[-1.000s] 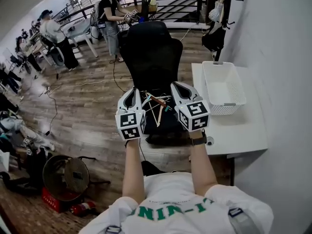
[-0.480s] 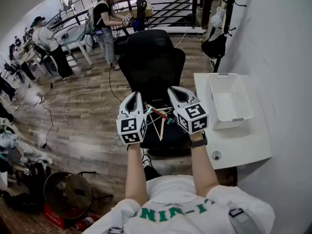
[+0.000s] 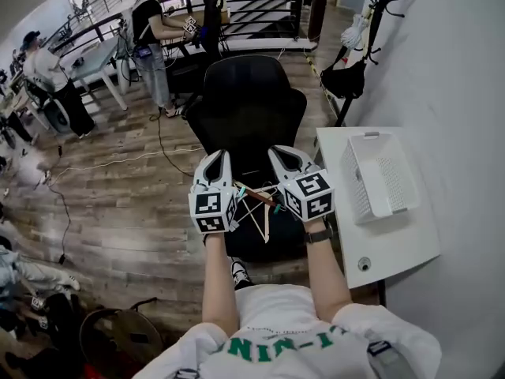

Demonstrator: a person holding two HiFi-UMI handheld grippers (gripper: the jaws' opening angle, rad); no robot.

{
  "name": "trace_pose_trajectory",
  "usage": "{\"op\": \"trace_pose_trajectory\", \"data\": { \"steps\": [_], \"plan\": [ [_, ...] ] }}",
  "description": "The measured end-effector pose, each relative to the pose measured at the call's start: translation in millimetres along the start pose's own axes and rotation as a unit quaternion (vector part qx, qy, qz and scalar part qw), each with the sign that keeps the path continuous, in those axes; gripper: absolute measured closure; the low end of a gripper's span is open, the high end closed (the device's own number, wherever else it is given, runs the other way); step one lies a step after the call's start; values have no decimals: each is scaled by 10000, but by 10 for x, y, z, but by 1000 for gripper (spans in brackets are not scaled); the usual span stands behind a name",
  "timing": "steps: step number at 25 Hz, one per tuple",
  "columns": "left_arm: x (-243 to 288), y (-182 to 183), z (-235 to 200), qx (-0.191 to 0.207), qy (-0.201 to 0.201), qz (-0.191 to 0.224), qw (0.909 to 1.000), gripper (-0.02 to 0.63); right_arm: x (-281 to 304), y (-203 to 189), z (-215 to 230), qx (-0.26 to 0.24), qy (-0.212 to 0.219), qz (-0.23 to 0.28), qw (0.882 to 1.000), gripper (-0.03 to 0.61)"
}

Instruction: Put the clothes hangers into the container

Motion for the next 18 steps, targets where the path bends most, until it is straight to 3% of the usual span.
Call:
{"op": "trace_pose_trajectory", "data": {
  "steps": [5,11,18],
  "plan": [
    [197,-332,-439,-23,-352,-249,9991,598,530,-383,-69,254,-261,-334,9988,558],
    [230,-939,-811,-384,-691,-658,9947,598,935,-997,-206,354,-347,-879,9949,558],
    [248,-1776,-750,-541,-916,-1242,9865,598,925,-1953,-68,677,-413,-1611,9838,549]
  ]
}}
Point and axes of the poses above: the fingertips, and each gripper's own axes: x forward along the fingers, z to its right, y out of its top, the point moved 1 cm from there along -x, backward along the fingers, and after that the axes turned 13 degrees about z, right-handed, at the moved point
